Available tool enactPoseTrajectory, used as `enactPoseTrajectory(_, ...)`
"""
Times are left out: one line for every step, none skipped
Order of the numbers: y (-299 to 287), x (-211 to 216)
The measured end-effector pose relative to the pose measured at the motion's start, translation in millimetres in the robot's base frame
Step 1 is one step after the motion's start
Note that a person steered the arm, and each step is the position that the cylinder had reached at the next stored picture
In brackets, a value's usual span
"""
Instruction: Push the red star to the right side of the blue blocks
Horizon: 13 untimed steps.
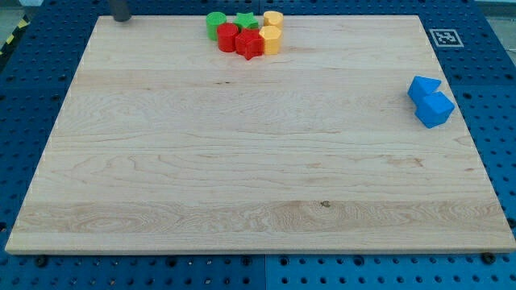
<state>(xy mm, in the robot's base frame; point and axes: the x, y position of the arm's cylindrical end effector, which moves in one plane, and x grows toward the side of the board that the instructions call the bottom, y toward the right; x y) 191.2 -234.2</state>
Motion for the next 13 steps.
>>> enactPoseTrajectory(116.4, 0.9)
enactPoseTrajectory(223.0, 26.0)
enactPoseTrajectory(255.6, 102.6)
enactPoseTrajectory(242.3, 123.6)
enactPoseTrajectory(168.6, 108.5)
enactPoseTrajectory(97.5, 106.2)
enactPoseTrajectory(117.2, 121.4)
enactPoseTrajectory(212.8, 131.7)
enactPoseTrajectory(272.0, 171.5)
enactPoseTrajectory(214.8, 174.5)
enactPoseTrajectory(155.3, 183.8)
enactPoseTrajectory(216.3, 195.8)
enactPoseTrajectory(317.1, 195.8)
